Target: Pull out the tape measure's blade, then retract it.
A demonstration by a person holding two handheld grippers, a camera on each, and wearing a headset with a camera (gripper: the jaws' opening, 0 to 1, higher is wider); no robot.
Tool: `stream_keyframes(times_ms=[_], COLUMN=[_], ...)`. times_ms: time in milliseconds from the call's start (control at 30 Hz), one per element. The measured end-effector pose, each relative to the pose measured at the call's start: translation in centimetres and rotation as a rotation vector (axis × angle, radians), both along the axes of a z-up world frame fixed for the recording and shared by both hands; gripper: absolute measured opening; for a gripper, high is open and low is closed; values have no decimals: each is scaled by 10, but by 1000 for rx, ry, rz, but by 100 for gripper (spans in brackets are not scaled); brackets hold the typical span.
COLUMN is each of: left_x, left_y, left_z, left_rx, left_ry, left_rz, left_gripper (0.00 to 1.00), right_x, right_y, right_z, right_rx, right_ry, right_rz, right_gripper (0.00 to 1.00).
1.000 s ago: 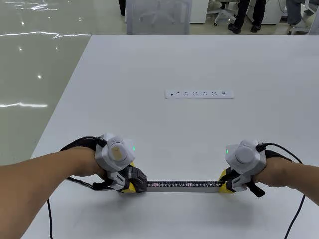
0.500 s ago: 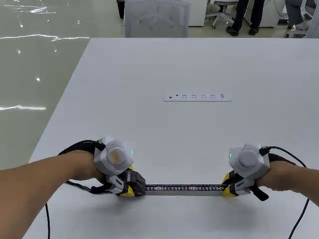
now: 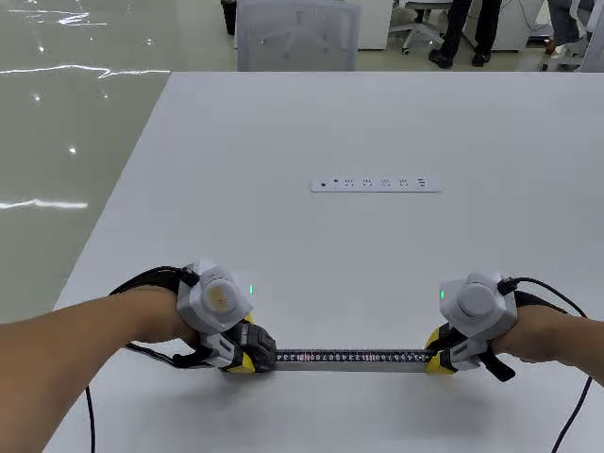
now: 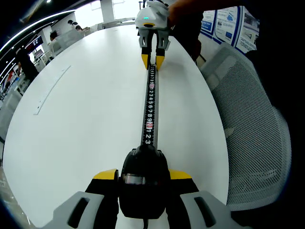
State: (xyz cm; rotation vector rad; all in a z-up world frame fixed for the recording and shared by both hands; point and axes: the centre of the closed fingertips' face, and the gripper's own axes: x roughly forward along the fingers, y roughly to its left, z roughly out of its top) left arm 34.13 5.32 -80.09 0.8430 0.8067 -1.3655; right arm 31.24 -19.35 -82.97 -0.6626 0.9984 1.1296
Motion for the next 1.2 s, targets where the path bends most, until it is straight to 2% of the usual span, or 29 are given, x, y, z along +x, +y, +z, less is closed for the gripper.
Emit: stream_keyframes(times_ms=[500, 667, 733, 767, 800, 900, 967, 1067, 1200], left_x=[1, 1, 0, -1, 0, -1, -1, 1, 6], left_y=[-2, -3, -4, -3, -2, 8, 11, 12, 17], left_z=[-1, 1, 3, 3, 2, -2, -2, 4, 9], left_rx=[-5, -36, -60, -64, -60, -23, -30, -75, -95], left_ry=[-1, -3, 17, 29, 27, 7, 11, 13, 8], left_rz=[8, 15, 44, 54, 54, 56, 71, 111, 186], left_gripper=[35, 36, 37, 39, 41, 46, 50, 55, 78], right_x=[0, -1, -1, -1, -1, -1, -1, -1, -1], right_y=[1, 3, 3, 3, 3, 2, 3, 3, 2], right_z=[-1, -1, 0, 0, 0, 0, 0, 1, 1], right_rx=[-10, -17, -20, -20, -21, -24, -25, -23, -21], right_ry=[-8, -18, -22, -25, -26, -33, -41, -49, -59], right_rz=[-2, 12, 19, 23, 26, 33, 40, 39, 11], right_gripper=[14, 15, 15, 15, 16, 16, 16, 20, 32])
